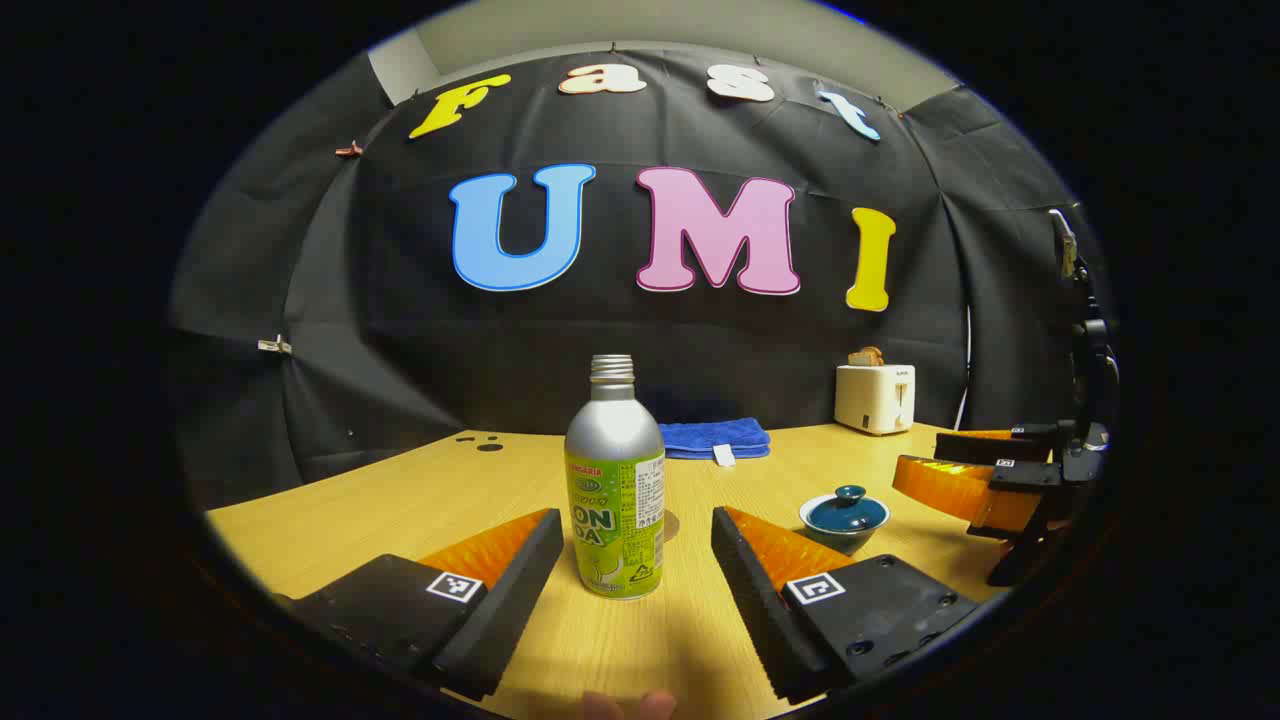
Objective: Open the teacup lid with one hand, grasp the water bottle and pour water into the teacup with the other hand; after pouring, place the water bottle on the coaster and then close the teacup lid.
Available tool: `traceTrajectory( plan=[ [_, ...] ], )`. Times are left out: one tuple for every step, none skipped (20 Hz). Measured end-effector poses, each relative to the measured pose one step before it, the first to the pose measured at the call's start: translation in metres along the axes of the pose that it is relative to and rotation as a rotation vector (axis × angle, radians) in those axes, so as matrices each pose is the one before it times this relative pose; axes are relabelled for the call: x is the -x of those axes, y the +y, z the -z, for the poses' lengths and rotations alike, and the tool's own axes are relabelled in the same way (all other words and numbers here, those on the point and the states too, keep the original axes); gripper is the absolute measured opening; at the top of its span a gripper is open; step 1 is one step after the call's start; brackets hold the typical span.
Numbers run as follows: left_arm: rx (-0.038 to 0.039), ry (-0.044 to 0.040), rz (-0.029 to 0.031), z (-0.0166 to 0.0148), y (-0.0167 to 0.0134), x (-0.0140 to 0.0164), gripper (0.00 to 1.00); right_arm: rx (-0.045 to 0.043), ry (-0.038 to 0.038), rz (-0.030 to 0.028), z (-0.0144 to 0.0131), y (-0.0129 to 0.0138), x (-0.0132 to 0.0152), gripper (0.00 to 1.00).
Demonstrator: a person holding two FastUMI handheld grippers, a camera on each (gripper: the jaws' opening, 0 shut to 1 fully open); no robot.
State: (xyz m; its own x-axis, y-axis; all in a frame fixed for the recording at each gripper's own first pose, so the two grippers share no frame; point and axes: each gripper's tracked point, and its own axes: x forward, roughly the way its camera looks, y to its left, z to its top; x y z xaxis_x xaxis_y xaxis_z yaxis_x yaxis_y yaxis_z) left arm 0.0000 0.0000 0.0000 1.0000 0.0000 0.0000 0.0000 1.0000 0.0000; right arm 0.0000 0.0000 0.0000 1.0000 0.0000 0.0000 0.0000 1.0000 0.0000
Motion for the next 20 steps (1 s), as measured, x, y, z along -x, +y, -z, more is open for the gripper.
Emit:
traceTrajectory(
  plan=[
    [-0.00029,0.00007,-0.00483,0.00078,0.00058,-0.00001,0.94,-0.00008,-0.00016,0.00025,-0.00019,-0.0006,-0.00097,0.98],
    [0.00027,0.00019,-0.00412,-0.00123,0.00191,-0.0009,0.95,0.0001,-0.00041,0.0001,0.00028,-0.0007,-0.00107,0.98],
    [-0.00024,-0.00016,-0.00161,0.00061,-0.0005,0.0003,0.95,-0.00001,-0.00023,0.00051,0.00055,0.00113,0.00076,0.98],
    [0.0001,-0.0001,-0.00016,-0.00045,-0.00009,0.00029,0.95,0.00018,-0.00018,0.00038,0.00032,0.00085,0.00142,0.97],
    [-0.00015,-0.00005,0.00018,0.00145,-0.00111,-0.00012,0.95,0.00028,-0.00013,0.00004,-0.00007,-0.00063,-0.001,0.98],
    [0.00005,0.00004,0.0001,-0.00119,0.00024,0.00022,0.95,-0.00003,-0.00024,0.0001,0.00063,0.00073,0.00069,0.98],
    [-0.00011,0.00003,-0.00013,0.00099,0.00023,-0.00002,0.95,0.00013,-0.00036,-0.00015,0.0003,-0.0008,-0.00123,0.97],
    [0.00002,0.00012,-0.00002,-0.00076,0.00033,0.00012,0.94,-0.00109,-0.00025,-0.00305,0.00033,0.00134,0.00111,0.98],
    [-0.00009,-0.00036,0.00001,0.00046,-0.00006,-0.00013,0.95,0.00038,0.00023,-0.00859,-0.00015,0.00217,-0.00178,0.98],
    [-0.00012,0.00007,0.00007,-0.00032,0.00011,-0.00044,0.95,-0.00091,0.00028,-0.0103,0.00111,0.00404,0.00027,0.97],
    [-0.00016,-0.0001,0.00006,0.00036,-0.00039,0.00069,0.95,0.00058,0.0008,-0.00863,-0.00006,0.00201,-0.00199,0.97],
    [0.00008,0.00006,0.0002,-0.00082,0.0001,-0.00054,0.95,-0.00021,0.00031,-0.00719,0.00028,0.0021,0.00002,0.98],
    [-0.00012,0.00008,-0.00001,0.00067,-0.00006,0.0006,0.94,0.00032,0.00007,-0.00425,0.00018,0.00125,-0.00229,0.98],
    [0.00011,0.00003,-0.00003,-0.00085,0.00023,-0.00059,0.95,-0.00023,0.00042,-0.00589,0.00056,0.00269,-0.00092,0.98],
    [-0.0001,-0.00022,0.00001,0.00081,-0.00007,0.00031,0.95,-0.0011,-0.00183,-0.00513,0.00054,0.00205,-0.00255,0.97],
    [0.00001,0.00037,0.0,-0.00112,0.00015,-0.00011,0.95,-0.00121,0.002,-0.0129,0.0002,0.00446,-0.00148,0.98],
    [0.0001,-0.00013,-0.00008,0.00108,-0.00035,-0.00015,0.95,0.00103,0.00567,-0.00818,0.0006,0.00252,-0.00475,0.97],
    [-0.00008,0.00001,0.00006,-0.00084,0.00032,-0.0006,0.94,0.00109,0.01196,-0.0112,0.00232,0.00331,-0.00336,0.95],
    [0.00017,0.00023,0.00003,0.00073,-0.00056,0.00046,0.94,0.00445,0.03099,-0.00539,0.00582,0.00069,-0.00755,0.94],
    [0.00007,-0.00029,0.00001,-0.00099,0.00021,-0.00024,0.94,0.00283,0.04328,-0.00668,0.00774,0.0022,-0.00483,0.92]
  ],
)
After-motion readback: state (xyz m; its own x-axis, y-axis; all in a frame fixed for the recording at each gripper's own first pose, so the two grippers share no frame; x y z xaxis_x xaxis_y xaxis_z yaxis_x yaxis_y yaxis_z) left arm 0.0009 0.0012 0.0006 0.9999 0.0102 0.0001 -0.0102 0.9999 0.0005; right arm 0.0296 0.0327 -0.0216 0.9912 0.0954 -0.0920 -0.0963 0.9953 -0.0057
